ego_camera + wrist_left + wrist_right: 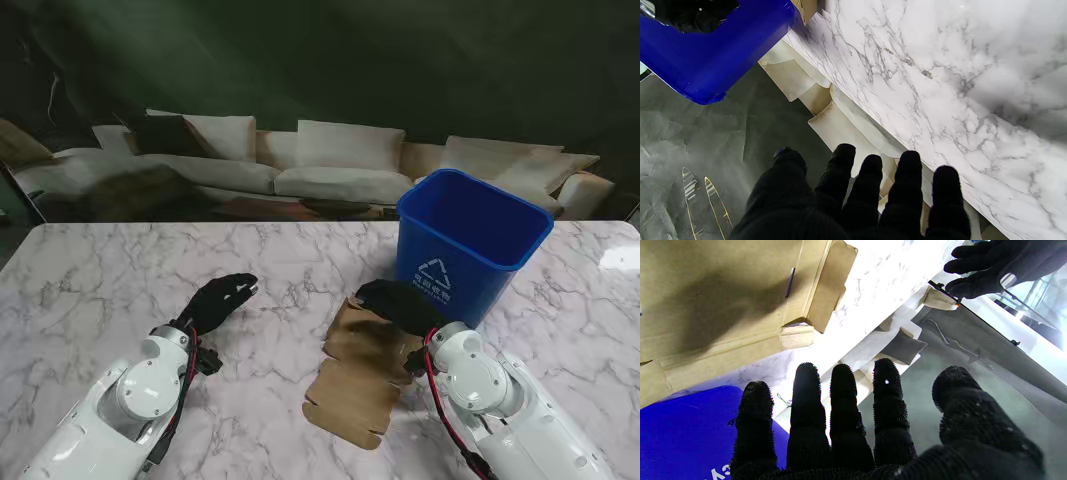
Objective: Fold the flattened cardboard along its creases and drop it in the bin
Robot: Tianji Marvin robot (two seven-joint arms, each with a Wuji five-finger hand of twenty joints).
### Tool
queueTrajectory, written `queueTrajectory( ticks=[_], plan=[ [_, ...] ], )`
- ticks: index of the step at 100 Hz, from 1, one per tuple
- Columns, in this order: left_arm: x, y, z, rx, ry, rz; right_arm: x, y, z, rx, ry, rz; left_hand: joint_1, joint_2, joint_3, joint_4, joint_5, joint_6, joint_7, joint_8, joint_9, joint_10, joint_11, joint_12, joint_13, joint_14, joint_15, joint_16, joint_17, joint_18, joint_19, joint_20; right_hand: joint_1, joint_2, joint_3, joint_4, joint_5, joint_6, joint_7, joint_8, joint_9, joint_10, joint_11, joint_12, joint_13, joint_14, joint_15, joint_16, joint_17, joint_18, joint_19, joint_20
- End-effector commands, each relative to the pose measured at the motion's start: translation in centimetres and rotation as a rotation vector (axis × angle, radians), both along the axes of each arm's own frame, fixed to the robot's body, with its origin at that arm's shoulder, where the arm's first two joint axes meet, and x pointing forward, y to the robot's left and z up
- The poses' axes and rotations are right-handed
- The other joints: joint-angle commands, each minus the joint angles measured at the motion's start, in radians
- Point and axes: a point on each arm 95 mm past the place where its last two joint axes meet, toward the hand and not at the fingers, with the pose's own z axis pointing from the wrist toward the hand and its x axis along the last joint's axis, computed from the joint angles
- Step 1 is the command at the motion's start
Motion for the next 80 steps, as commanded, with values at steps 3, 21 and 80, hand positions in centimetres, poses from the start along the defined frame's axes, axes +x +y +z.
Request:
queueTrajectory(
  ticks=[3, 21, 80],
  plan=[
    [-0.1, -0.1, -0.2, -0.003, 0.011, -0.004, 0.0, 0.1, -0.2, -0.002, 0.007, -0.002, -0.015, 0.054, -0.017, -0.011, -0.018, -0.009, -0.011, -0.007, -0.015, 0.004, -0.019, 0.003, -0.012, 0.004, -0.021, -0.003, -0.011, 0.017, -0.025, -0.001, 0.017, 0.037, -0.022, -0.009, 0.014, 0.001, -0.019, 0.016, 0.010, -0.019, -0.011, 0.006, -0.008, -0.019, -0.022, -0.005, -0.018, -0.014, -0.007, 0.005],
    [-0.1, -0.2, -0.2, -0.002, 0.015, -0.009, -0.1, 0.1, -0.2, 0.001, 0.008, 0.000, -0.015, 0.054, -0.016, -0.011, -0.018, -0.011, -0.011, -0.008, -0.016, 0.003, -0.019, 0.004, -0.012, 0.004, -0.021, -0.002, -0.011, 0.017, -0.027, 0.003, 0.018, 0.037, -0.023, -0.009, 0.013, 0.002, -0.020, 0.017, 0.009, -0.019, -0.012, 0.006, -0.007, -0.021, -0.022, -0.005, -0.018, -0.015, -0.008, 0.007],
    [0.3, -0.8, -0.3, -0.009, 0.035, -0.021, -2.1, 2.7, -4.1, -0.104, 0.234, 0.095, -0.015, 0.054, -0.016, -0.011, -0.018, -0.011, -0.011, -0.008, -0.015, 0.005, -0.020, 0.005, -0.013, 0.006, -0.022, -0.002, -0.007, 0.019, -0.048, 0.014, -0.029, 0.054, -0.083, -0.019, -0.170, 0.012, -0.156, -0.081, -0.190, -0.051, -0.222, -0.146, -0.197, -0.044, -0.194, -0.164, -0.099, -0.079, -0.166, -0.105]
  ],
)
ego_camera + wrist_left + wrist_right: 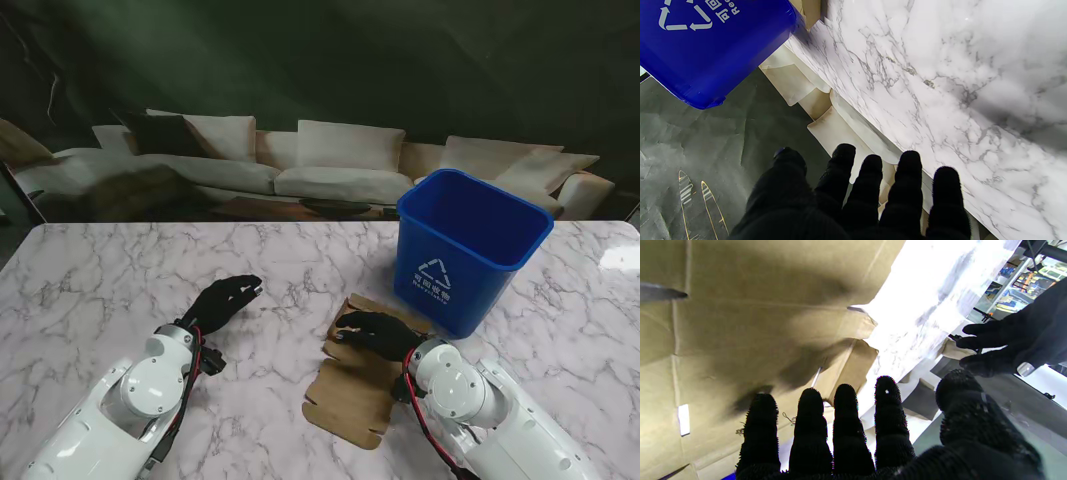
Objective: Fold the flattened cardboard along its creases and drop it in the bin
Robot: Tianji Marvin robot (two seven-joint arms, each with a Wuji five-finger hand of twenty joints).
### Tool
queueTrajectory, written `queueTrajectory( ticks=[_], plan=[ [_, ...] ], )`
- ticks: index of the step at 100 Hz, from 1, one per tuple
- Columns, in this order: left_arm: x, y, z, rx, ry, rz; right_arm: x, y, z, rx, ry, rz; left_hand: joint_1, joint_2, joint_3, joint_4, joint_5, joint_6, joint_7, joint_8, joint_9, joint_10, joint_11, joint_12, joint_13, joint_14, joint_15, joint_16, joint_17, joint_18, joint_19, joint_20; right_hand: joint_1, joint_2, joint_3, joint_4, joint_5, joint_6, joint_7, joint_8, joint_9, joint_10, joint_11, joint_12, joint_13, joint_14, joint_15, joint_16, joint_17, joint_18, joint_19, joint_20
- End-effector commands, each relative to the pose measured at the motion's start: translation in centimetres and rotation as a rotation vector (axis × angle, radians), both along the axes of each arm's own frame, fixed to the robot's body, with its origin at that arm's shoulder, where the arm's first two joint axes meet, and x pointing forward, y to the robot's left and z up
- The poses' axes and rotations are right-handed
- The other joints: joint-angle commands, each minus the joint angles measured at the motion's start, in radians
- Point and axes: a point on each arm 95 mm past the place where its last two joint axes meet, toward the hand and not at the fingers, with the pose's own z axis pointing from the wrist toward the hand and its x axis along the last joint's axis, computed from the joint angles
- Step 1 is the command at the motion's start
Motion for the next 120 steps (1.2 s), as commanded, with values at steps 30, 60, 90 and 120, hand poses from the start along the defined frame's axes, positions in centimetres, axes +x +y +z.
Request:
queueTrajectory(
  ticks=[30, 60, 90, 120],
  plan=[
    [0.0, -0.4, 0.0, -0.006, 0.011, -0.018, -0.2, 1.2, -2.1, -0.015, 0.079, 0.017, -0.017, 0.054, -0.017, -0.011, -0.020, -0.012, -0.012, -0.008, -0.016, 0.004, -0.020, 0.005, -0.013, 0.004, -0.021, -0.002, -0.005, 0.020, -0.033, 0.019, -0.008, 0.032, -0.046, -0.016, -0.034, 0.019, 0.006, -0.017, -0.046, -0.007, -0.002, -0.003, -0.008, -0.005, -0.003, -0.003, 0.013, 0.014, -0.016, -0.013],
    [0.0, -0.5, -0.1, -0.008, 0.012, -0.018, 0.5, 3.3, -2.2, 0.033, 0.088, 0.022, -0.016, 0.054, -0.017, -0.011, -0.020, -0.012, -0.012, -0.008, -0.017, 0.003, -0.020, 0.005, -0.013, 0.005, -0.022, -0.001, -0.004, 0.021, -0.037, 0.025, 0.007, 0.037, -0.066, -0.011, -0.043, 0.022, 0.018, -0.018, -0.067, -0.004, 0.019, 0.005, -0.017, -0.008, -0.002, 0.000, 0.001, 0.014, 0.000, -0.012],
    [0.0, -0.6, -0.2, -0.005, 0.016, -0.022, 0.3, 3.4, 0.3, 0.040, -0.007, 0.074, -0.016, 0.055, -0.017, -0.011, -0.021, -0.012, -0.012, -0.008, -0.018, 0.003, -0.020, 0.005, -0.013, 0.005, -0.021, -0.001, -0.004, 0.021, -0.040, 0.028, -0.003, -0.005, -0.063, -0.006, -0.020, 0.013, 0.055, 0.002, -0.055, -0.003, 0.103, 0.040, 0.027, -0.004, 0.052, 0.047, 0.026, 0.033, 0.077, 0.044],
    [0.0, -0.7, -0.3, -0.003, 0.020, -0.020, -0.3, 1.4, 2.0, -0.032, -0.117, 0.117, -0.016, 0.055, -0.016, -0.010, -0.021, -0.012, -0.012, -0.008, -0.018, 0.002, -0.020, 0.005, -0.012, 0.004, -0.021, -0.001, -0.003, 0.022, -0.041, 0.031, 0.004, -0.088, -0.030, -0.005, -0.017, -0.053, 0.065, 0.007, -0.033, -0.052, 0.115, 0.043, 0.023, -0.019, 0.052, 0.050, 0.026, 0.028, 0.088, 0.055]
  ],
)
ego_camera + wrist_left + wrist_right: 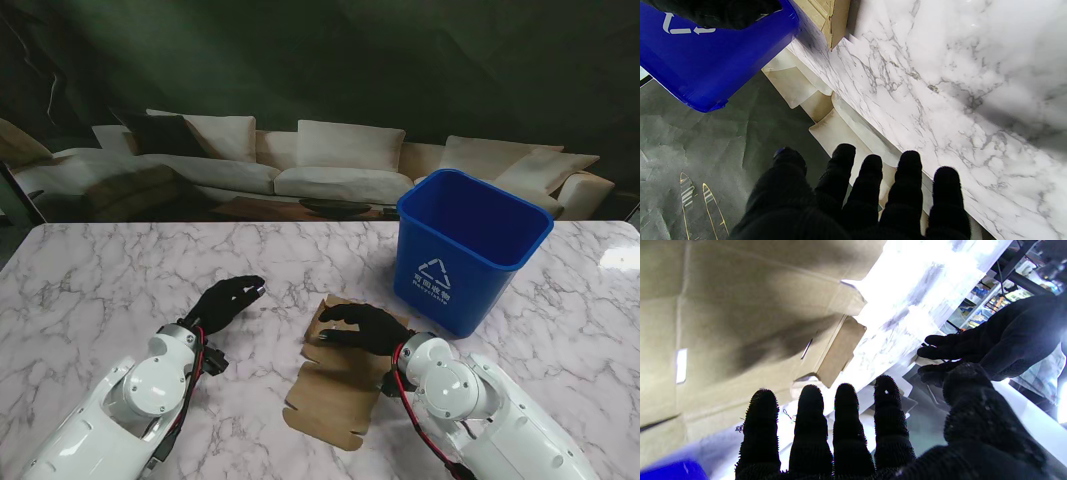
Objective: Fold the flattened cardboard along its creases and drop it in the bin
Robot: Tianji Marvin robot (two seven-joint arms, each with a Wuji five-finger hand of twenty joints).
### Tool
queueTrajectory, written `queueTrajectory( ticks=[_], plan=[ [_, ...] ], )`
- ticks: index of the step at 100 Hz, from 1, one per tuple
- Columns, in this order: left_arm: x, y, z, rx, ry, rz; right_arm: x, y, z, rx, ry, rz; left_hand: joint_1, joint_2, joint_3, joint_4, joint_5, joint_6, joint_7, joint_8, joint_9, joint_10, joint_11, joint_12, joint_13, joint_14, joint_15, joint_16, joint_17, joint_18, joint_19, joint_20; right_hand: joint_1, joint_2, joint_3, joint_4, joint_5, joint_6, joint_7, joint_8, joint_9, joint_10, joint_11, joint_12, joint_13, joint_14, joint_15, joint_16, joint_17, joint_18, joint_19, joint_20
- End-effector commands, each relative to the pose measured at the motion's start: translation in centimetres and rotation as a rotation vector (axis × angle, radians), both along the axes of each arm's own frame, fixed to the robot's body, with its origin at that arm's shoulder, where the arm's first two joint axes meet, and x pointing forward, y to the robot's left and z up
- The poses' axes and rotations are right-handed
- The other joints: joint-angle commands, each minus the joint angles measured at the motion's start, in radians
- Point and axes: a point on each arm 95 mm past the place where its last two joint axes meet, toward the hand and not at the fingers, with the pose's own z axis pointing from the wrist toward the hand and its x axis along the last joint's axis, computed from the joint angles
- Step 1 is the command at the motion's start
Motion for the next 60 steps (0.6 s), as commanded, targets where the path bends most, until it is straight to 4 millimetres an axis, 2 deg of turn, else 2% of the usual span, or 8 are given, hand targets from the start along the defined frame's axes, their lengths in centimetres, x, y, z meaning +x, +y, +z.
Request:
queueTrajectory(
  ticks=[1, 16, 25, 34, 43, 51, 60],
  plan=[
    [0.0, -0.3, -0.2, 0.000, 0.015, -0.009, -0.4, -0.8, -0.1, -0.024, -0.013, 0.008, -0.016, 0.055, -0.016, -0.010, -0.020, -0.013, -0.012, -0.008, -0.018, 0.002, -0.020, 0.005, -0.013, 0.004, -0.021, -0.001, -0.004, 0.022, -0.029, 0.018, 0.005, -0.050, 0.017, -0.005, -0.009, -0.065, 0.019, 0.007, 0.004, -0.046, 0.015, 0.005, 0.005, -0.021, 0.015, 0.015, -0.002, 0.010, 0.015, 0.015],
    [0.0, -0.4, -0.3, 0.004, 0.021, -0.014, -0.2, -1.5, 0.2, -0.109, -0.086, 0.051, -0.016, 0.055, -0.016, -0.010, -0.022, -0.012, -0.012, -0.008, -0.018, 0.003, -0.020, 0.005, -0.013, 0.004, -0.021, -0.001, -0.004, 0.022, -0.030, 0.019, 0.055, -0.123, 0.115, -0.008, -0.080, -0.160, 0.013, -0.021, -0.035, -0.109, -0.026, -0.012, -0.047, -0.078, -0.033, -0.028, -0.027, -0.014, -0.030, -0.003],
    [0.0, -0.5, -0.2, 0.008, 0.021, -0.018, 0.2, -1.3, 0.3, -0.152, -0.114, 0.090, -0.016, 0.055, -0.016, -0.010, -0.021, -0.012, -0.012, -0.008, -0.018, 0.004, -0.020, 0.004, -0.012, 0.005, -0.021, -0.001, -0.003, 0.022, -0.030, 0.019, 0.055, -0.186, 0.311, -0.018, -0.147, -0.216, 0.026, -0.090, -0.088, -0.146, -0.061, -0.029, -0.108, -0.115, -0.068, -0.079, -0.059, -0.036, -0.085, -0.034],
    [0.0, -0.4, -0.2, 0.007, 0.017, -0.016, 0.7, -0.8, 0.2, -0.191, -0.140, 0.134, -0.016, 0.055, -0.017, -0.010, -0.023, -0.011, -0.013, -0.009, -0.018, 0.003, -0.020, 0.004, -0.013, 0.005, -0.022, -0.001, -0.004, 0.021, -0.030, 0.020, 0.071, -0.217, 0.445, -0.023, -0.190, -0.259, 0.047, -0.126, -0.148, -0.172, -0.099, -0.048, -0.169, -0.132, -0.100, -0.118, -0.085, -0.057, -0.127, -0.061],
    [0.0, -0.4, -0.1, 0.005, 0.014, -0.012, 1.5, -0.3, 0.0, -0.229, -0.164, 0.163, -0.016, 0.055, -0.017, -0.010, -0.023, -0.012, -0.012, -0.009, -0.019, 0.003, -0.020, 0.004, -0.012, 0.004, -0.021, -0.001, -0.004, 0.022, -0.031, 0.020, 0.087, -0.222, 0.492, -0.026, -0.204, -0.280, 0.064, -0.139, -0.197, -0.172, -0.129, -0.062, -0.219, -0.135, -0.119, -0.145, -0.107, -0.067, -0.152, -0.078],
    [0.0, -0.4, -0.1, 0.004, 0.013, -0.012, 2.2, 0.2, -0.2, -0.244, -0.170, 0.176, -0.017, 0.055, -0.017, -0.011, -0.023, -0.013, -0.012, -0.009, -0.019, 0.003, -0.020, 0.004, -0.012, 0.004, -0.021, -0.001, -0.003, 0.022, -0.031, 0.021, 0.101, -0.218, 0.507, -0.028, -0.204, -0.292, 0.077, -0.138, -0.229, -0.159, -0.148, -0.071, -0.240, -0.104, -0.121, -0.155, -0.122, -0.068, -0.165, -0.087],
    [0.1, -0.4, -0.1, 0.005, 0.013, -0.013, 2.9, 0.8, -0.4, -0.262, -0.185, 0.184, -0.018, 0.056, -0.017, -0.011, -0.023, -0.013, -0.013, -0.009, -0.019, 0.002, -0.020, 0.004, -0.013, 0.004, -0.021, -0.001, -0.003, 0.021, -0.031, 0.021, 0.107, -0.219, 0.518, -0.033, -0.202, -0.320, 0.114, -0.120, -0.248, -0.107, -0.152, -0.074, -0.251, -0.079, -0.116, -0.161, -0.129, -0.066, -0.176, -0.098]
  ],
)
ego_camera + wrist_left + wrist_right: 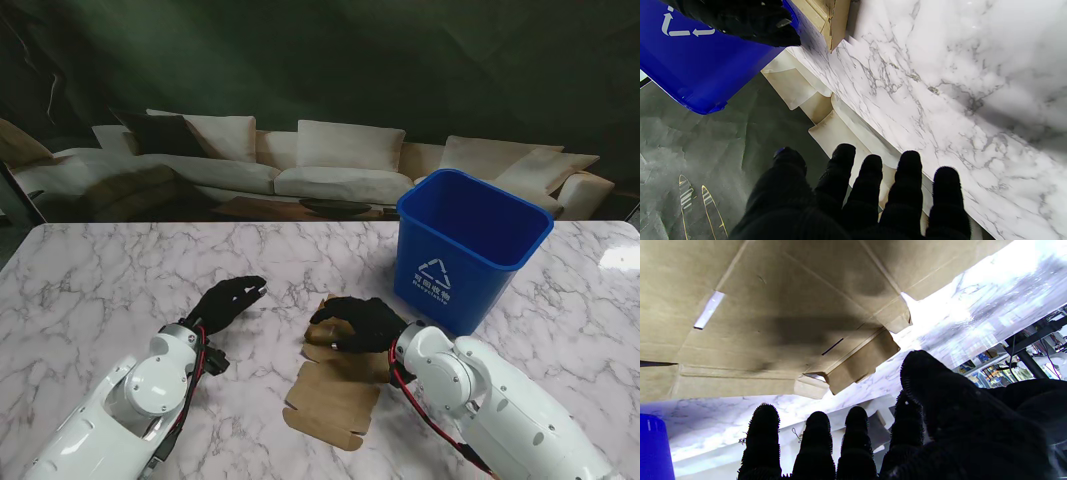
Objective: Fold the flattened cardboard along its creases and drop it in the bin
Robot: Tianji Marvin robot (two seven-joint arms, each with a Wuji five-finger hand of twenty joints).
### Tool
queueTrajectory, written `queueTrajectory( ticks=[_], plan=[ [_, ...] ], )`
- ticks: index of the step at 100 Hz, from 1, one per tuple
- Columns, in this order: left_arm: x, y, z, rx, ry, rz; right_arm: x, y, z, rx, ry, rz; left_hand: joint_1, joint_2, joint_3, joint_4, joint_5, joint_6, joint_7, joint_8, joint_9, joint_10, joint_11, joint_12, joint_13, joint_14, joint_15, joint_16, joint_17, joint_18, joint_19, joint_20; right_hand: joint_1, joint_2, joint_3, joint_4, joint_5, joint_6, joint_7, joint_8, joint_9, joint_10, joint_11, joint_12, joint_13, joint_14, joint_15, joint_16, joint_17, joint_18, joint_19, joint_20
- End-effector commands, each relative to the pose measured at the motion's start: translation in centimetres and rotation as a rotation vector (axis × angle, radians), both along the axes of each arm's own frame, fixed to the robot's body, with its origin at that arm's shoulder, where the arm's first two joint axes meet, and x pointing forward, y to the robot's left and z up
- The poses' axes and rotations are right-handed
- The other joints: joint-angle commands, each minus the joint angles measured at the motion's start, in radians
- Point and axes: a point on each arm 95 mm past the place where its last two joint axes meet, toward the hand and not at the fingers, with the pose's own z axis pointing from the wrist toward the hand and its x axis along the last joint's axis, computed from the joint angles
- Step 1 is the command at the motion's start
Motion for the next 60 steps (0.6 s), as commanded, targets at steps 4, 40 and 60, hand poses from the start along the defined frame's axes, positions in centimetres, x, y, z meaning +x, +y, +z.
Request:
queueTrajectory(
  ticks=[4, 40, 60],
  plan=[
    [0.0, -0.2, -0.1, 0.000, 0.010, -0.011, 0.9, 0.7, 0.4, -0.002, -0.024, -0.001, -0.019, 0.055, -0.018, -0.011, -0.024, -0.013, -0.013, -0.009, -0.020, 0.003, -0.020, 0.004, -0.013, 0.004, -0.022, -0.001, -0.004, 0.021, -0.031, 0.021, 0.034, -0.019, 0.042, -0.025, -0.018, -0.077, 0.049, 0.003, -0.047, 0.029, -0.016, -0.012, -0.042, 0.016, -0.028, -0.020, -0.030, -0.025, -0.029, -0.022],
    [-0.1, -0.1, 0.0, -0.005, 0.004, -0.006, 2.9, 3.1, -0.2, -0.077, -0.049, 0.068, -0.017, 0.055, -0.016, -0.010, -0.024, -0.013, -0.013, -0.009, -0.020, 0.003, -0.020, 0.004, -0.013, 0.005, -0.021, -0.001, -0.004, 0.022, -0.031, 0.022, 0.051, -0.021, 0.076, -0.024, 0.006, -0.095, 0.061, 0.090, -0.086, 0.053, -0.038, -0.030, -0.067, 0.029, -0.037, -0.038, -0.061, -0.016, -0.086, -0.092],
    [-0.1, -0.1, -0.1, -0.006, 0.006, -0.008, 3.9, 3.9, -0.9, -0.113, -0.060, 0.072, -0.018, 0.056, -0.017, -0.011, -0.024, -0.012, -0.013, -0.009, -0.021, 0.005, -0.020, 0.004, -0.013, 0.004, -0.021, -0.001, -0.003, 0.021, -0.032, 0.022, 0.068, -0.014, 0.080, -0.028, 0.000, -0.100, 0.027, 0.075, -0.091, 0.048, -0.072, -0.046, -0.080, 0.028, -0.039, -0.043, -0.075, -0.008, -0.087, -0.111]
  ],
)
